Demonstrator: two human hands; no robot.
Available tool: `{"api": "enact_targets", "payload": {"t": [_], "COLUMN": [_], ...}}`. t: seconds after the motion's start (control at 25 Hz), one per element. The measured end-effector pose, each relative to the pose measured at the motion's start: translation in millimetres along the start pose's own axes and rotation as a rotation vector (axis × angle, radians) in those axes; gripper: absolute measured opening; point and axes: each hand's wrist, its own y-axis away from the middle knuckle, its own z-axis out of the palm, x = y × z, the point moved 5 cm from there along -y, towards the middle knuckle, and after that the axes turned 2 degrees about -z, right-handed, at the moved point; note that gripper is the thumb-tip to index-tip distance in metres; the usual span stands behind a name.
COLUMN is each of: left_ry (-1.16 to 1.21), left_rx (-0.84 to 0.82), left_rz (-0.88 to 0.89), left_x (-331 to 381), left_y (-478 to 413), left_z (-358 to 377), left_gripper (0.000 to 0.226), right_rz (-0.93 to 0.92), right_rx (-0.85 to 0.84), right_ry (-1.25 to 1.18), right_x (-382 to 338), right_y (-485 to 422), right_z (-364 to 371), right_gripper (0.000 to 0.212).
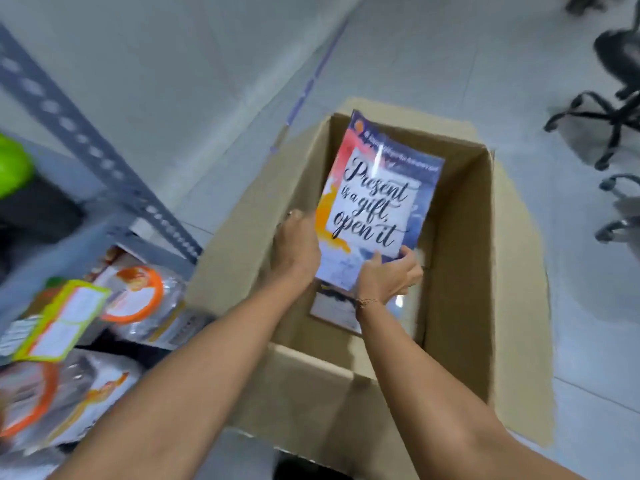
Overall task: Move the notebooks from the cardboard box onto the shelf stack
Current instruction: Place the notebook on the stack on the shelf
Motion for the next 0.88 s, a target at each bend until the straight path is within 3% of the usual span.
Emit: {"api": "enact_targets", "payload": {"t": [0.12,0.28,0.4,0.64,0.76,0.88], "left_ry": [0.032,-0.040,-0.076,-0.154,-0.158,-0.216], "left_rx": [0.393,1.021,1.173,1.144,0.906,0.604], "left_rz": [0.116,0.056,-0.154,-0.580,-0.857,-1.023], "left_x": [-8,-40,-73,-142,-193,-223], "left_y": [48,134,186,214,197,183], "left_z": [-139,-316,-418,-543,-567,-561], "left_gripper": [0.047,0.047,0.046,0.028,0.026,0.030], "right_rz": [-0.303,-0.631,-0.953,-1.280,-1.419,-1.503], "right_rx": [-0.028,-0.303,-0.453,-0.819,-1.038,-1.130], "right_ry": [-0.408,-0.734,-0.853,-0.725,-0.304,0.144], "right_x": [-112,-265,-360,-503,-538,-530], "right_y": [61,172,259,380,422,440], "right_z": [-12,-30,-55,-51,-15,16], "right_gripper": [0.040,0.025,0.018,0.023,0.022,0.011]}}
